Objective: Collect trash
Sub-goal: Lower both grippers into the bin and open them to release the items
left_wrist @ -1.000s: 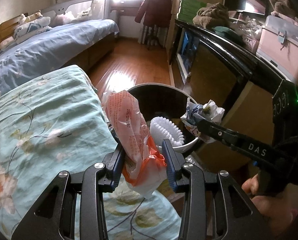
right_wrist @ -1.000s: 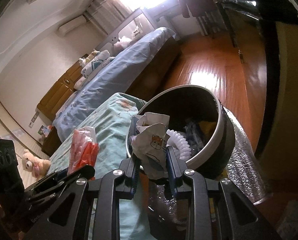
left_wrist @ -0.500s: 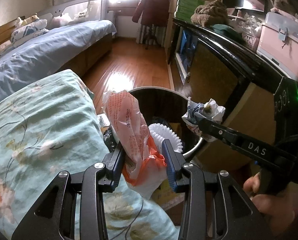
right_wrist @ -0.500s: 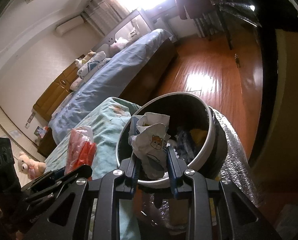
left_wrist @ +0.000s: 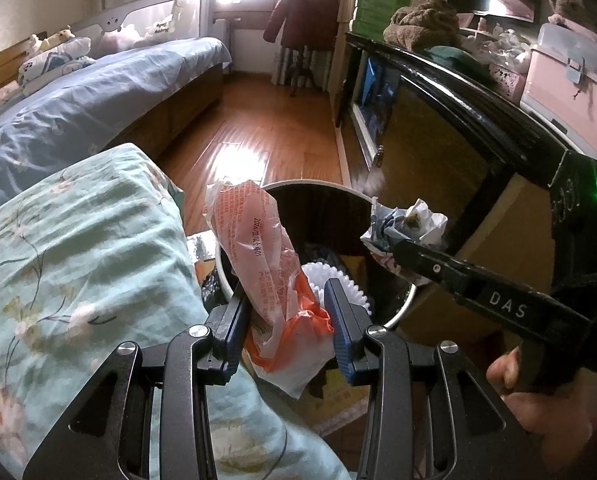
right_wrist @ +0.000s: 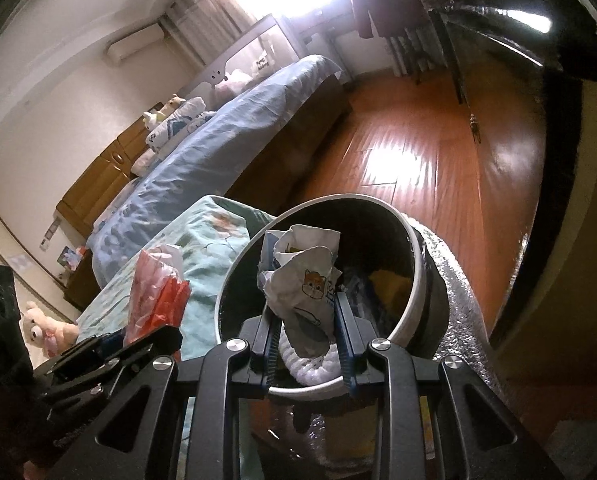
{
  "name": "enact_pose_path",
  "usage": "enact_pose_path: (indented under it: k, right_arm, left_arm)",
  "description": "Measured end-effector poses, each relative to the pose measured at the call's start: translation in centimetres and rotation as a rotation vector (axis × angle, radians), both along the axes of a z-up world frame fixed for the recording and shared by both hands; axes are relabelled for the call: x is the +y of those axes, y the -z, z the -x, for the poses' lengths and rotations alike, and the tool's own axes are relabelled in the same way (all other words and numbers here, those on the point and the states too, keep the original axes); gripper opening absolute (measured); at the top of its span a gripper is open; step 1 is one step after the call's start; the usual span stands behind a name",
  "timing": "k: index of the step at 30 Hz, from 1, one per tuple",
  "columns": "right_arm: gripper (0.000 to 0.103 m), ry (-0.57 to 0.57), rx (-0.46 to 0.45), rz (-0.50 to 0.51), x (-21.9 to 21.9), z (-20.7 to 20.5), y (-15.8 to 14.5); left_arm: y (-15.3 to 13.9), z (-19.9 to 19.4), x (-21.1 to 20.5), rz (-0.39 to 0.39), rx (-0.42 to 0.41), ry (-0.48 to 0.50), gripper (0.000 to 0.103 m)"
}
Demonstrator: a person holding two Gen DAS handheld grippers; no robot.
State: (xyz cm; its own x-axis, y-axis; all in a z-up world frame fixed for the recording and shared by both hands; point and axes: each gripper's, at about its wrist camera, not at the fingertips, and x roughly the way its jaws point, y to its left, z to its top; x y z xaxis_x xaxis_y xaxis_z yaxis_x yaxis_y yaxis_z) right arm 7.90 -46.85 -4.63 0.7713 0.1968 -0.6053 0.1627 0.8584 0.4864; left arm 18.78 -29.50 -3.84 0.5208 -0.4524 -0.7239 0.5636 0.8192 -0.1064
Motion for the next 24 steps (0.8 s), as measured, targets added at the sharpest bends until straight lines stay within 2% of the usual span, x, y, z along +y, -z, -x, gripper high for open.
enact_pose_path:
  k: [24]
  right_arm:
    - [0.028,0.001,0.039,0.021,-0.7,-2.8,0.4]
  left_arm:
    - [1.0,-2.4,-1.8,-0.014,0.029,0.002,0.036]
